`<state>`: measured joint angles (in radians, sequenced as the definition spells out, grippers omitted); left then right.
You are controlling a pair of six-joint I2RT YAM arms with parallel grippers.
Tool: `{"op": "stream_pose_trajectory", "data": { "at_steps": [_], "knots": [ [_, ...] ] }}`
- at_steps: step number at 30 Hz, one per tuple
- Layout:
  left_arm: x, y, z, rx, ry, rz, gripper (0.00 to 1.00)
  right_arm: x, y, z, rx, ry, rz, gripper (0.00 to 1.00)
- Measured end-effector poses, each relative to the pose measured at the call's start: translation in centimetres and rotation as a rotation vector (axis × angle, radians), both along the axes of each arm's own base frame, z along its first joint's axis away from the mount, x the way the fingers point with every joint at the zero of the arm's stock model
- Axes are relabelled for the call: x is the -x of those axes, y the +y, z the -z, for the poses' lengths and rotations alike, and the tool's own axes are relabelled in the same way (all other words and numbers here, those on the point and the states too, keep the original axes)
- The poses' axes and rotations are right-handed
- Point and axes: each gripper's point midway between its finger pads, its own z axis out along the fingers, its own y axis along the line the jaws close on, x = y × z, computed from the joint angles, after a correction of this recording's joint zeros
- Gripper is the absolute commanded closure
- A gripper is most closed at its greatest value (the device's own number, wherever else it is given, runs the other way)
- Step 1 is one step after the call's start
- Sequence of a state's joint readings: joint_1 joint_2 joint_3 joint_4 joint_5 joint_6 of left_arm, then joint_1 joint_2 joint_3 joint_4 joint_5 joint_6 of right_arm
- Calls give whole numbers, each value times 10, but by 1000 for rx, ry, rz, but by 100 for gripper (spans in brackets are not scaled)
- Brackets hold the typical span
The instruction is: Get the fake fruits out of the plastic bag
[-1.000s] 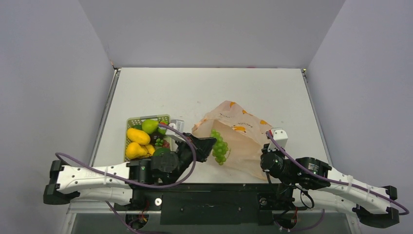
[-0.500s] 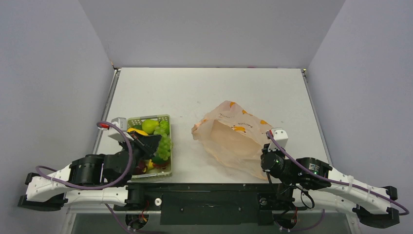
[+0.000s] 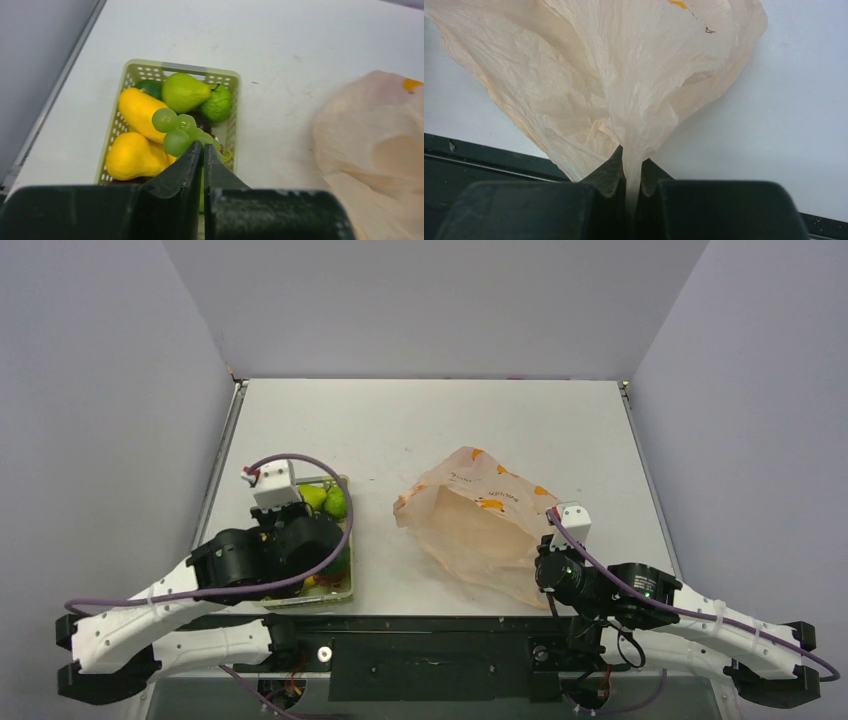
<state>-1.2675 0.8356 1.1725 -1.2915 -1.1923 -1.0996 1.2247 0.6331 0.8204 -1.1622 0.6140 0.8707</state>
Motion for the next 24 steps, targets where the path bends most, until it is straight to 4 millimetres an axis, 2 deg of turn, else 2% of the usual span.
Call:
{"op": "stream_pose_trajectory", "data": {
  "at_steps": [4,10,14,20,24],
  "knots": [
    [-32,21,25,-121,130,-143,100,0,0,0,-1,0,0,100],
    [-60,44,70,-174,284,-180,100,0,0,0,-2,-1,0,100],
    [-72,37,84,-153,322,-135,100,0,0,0,-2,-1,0,100],
    [-80,18,88,-104,322,-64,100,0,0,0,-3,0,0,100],
    [-85,10,101,-89,343,-40,100,0,0,0,-2,-1,0,100]
  ]
}}
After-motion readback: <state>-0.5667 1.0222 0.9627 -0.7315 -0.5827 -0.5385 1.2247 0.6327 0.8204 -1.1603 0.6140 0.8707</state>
